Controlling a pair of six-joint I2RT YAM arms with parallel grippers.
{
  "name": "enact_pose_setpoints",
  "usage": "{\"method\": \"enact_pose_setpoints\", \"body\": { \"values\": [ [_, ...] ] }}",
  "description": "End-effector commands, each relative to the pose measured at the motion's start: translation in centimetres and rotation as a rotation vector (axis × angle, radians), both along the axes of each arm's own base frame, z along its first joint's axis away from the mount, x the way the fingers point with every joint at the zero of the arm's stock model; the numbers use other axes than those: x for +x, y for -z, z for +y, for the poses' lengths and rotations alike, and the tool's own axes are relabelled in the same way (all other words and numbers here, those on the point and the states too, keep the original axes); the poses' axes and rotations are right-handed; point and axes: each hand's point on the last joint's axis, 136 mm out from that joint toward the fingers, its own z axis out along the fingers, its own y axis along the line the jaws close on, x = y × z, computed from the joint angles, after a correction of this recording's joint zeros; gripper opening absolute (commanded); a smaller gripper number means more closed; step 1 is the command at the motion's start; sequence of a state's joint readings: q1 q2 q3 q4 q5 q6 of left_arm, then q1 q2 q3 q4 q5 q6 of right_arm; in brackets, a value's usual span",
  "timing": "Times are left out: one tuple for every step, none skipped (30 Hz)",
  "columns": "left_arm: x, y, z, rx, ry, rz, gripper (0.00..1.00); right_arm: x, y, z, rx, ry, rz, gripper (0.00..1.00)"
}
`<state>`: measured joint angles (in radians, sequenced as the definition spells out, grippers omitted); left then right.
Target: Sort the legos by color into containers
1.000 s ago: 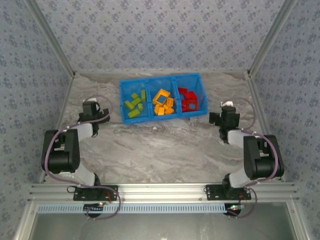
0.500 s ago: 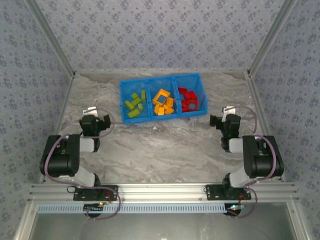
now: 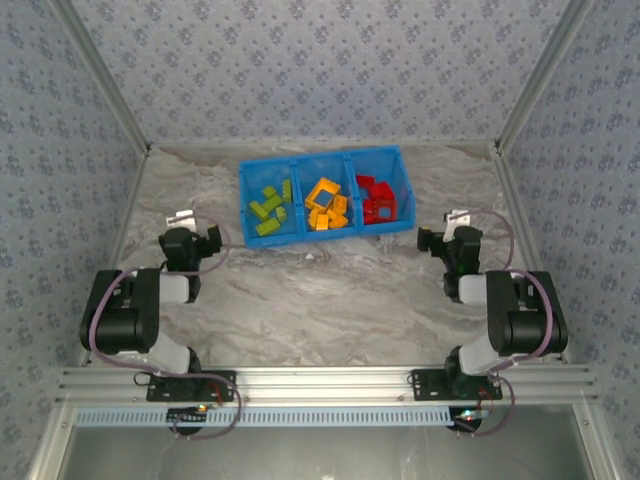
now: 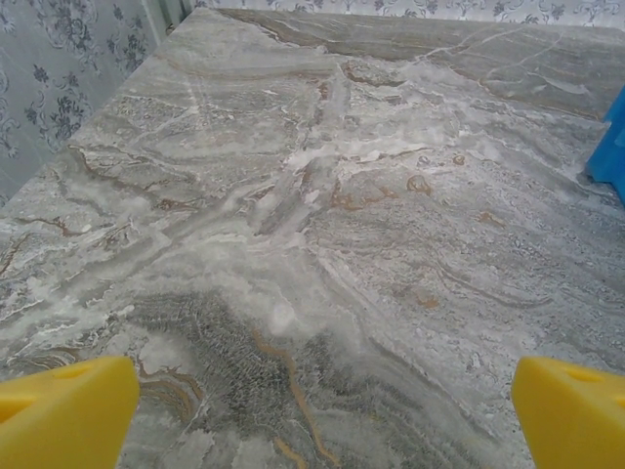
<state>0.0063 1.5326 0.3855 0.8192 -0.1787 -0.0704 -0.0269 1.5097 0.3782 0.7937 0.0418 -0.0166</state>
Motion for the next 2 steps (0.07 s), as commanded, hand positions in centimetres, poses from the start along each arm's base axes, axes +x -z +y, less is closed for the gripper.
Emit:
{"method": "enact_pose_setpoints", "body": {
  "values": [
    [0.55,-0.99,-0.25,0.01,0.014,-0.033,0.98,0.54,-0.23,0.23,0.005,-0.026,-0.006,1.0],
    [0.55,-0.99,-0.25,0.01,0.015,-0.033,0.98,0.49,-0.28,0.24,0.004,-0.025,-0.008,1.0]
  ]
}}
